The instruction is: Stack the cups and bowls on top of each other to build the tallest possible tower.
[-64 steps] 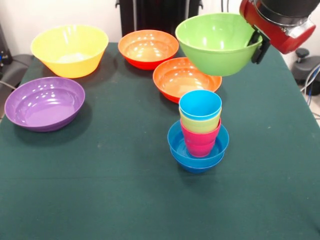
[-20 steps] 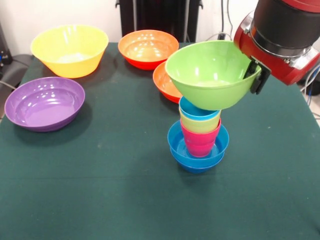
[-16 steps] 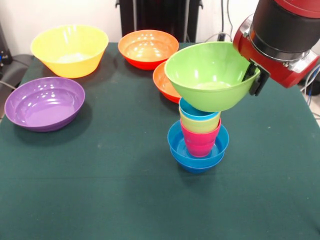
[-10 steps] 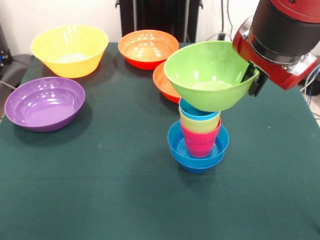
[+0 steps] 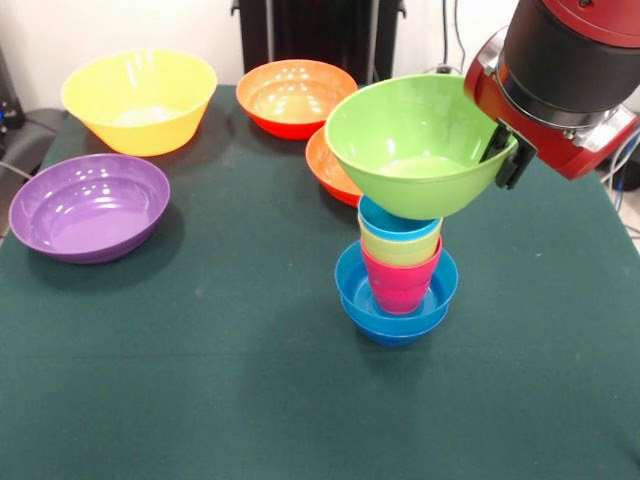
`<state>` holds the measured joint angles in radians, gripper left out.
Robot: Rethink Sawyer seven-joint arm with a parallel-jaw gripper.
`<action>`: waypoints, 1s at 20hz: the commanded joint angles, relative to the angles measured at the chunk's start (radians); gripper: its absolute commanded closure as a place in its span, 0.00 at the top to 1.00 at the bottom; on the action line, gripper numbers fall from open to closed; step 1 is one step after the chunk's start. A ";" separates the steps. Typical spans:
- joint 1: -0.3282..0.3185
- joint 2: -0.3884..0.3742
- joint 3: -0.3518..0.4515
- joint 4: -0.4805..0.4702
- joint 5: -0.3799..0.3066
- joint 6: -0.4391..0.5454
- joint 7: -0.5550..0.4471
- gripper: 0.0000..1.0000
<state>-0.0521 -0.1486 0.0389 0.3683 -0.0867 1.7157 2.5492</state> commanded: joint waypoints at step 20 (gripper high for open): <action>-0.001 0.050 -0.016 -0.090 -0.062 0.086 -0.355 0.00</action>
<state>-0.0521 -0.0815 -0.0010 0.2414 -0.0966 1.7239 2.4682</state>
